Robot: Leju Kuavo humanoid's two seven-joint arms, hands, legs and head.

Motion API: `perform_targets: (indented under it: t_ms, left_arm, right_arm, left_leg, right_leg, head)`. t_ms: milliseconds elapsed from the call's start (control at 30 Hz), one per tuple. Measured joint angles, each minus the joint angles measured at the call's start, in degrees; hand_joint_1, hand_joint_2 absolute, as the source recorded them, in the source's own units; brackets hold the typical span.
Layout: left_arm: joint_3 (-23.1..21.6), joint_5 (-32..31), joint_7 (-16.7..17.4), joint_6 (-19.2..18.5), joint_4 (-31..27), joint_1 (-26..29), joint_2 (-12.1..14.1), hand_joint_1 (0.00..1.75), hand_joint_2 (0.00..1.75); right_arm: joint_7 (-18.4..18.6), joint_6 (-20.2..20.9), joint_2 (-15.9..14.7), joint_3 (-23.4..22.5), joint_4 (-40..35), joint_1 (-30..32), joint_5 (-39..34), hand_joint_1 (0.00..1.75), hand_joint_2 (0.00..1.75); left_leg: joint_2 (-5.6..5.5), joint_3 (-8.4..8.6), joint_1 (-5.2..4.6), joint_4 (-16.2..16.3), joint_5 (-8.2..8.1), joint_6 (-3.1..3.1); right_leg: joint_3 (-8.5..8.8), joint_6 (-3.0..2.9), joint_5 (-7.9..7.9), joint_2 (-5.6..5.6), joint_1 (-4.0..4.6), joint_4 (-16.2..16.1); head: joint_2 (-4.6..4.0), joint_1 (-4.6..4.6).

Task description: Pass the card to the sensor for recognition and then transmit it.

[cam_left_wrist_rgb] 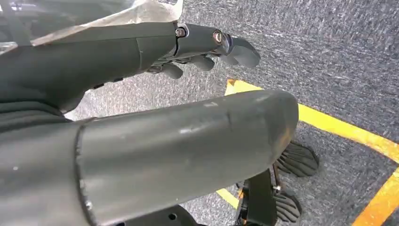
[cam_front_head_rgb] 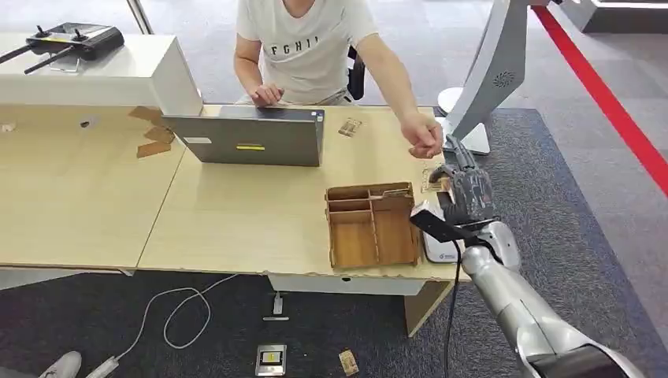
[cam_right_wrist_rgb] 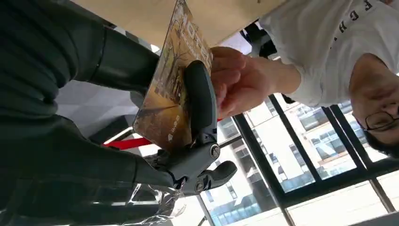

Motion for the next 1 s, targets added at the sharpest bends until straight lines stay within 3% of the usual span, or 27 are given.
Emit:
perform_targets:
  t_ms: [433,533,833,1000]
  left_arm:
    - [-0.02,0.15,0.0,-0.02,0.07,0.0,0.02,0.0,0.0]
    - [-0.02,0.37,0.09,-0.02,0.13,0.0,0.0,0.0,0.0]
    - [-0.02,1.86,1.51,0.96,0.2,0.03,-0.02,0.0,0.0]
    - [-0.02,2.38,2.38,2.01,0.22,0.0,-0.09,0.0,0.0]
  right_arm:
    - [-0.33,-0.33,0.0,0.59,2.08,-0.75,0.15,1.75,1.75]
    - [1.82,0.29,-0.13,0.83,2.43,-1.55,0.81,1.75,1.75]
    - [8.46,8.78,-1.7,2.2,2.58,-7.38,3.14,1.75,1.75]
    - [10.1,11.63,-2.3,3.54,2.58,-9.87,4.96,1.75,1.75]
  left_leg:
    - [0.0,-0.01,0.0,0.0,0.0,0.0]
    - [0.0,0.0,0.0,0.0,0.0,0.0]
    - [0.01,-0.04,-0.02,0.01,0.01,0.01]
    - [0.02,-0.04,-0.02,0.01,0.01,0.01]
  right_leg:
    - [-0.01,0.0,0.0,0.0,0.0,0.0]
    - [-0.03,0.0,0.0,0.0,0.0,0.0]
    - [-0.05,0.04,0.04,0.01,-0.02,0.01]
    - [-0.05,0.04,0.04,0.01,-0.02,0.0]
  head:
    - [0.0,0.02]
    - [0.0,0.02]
    - [0.0,0.02]
    - [0.0,0.0]
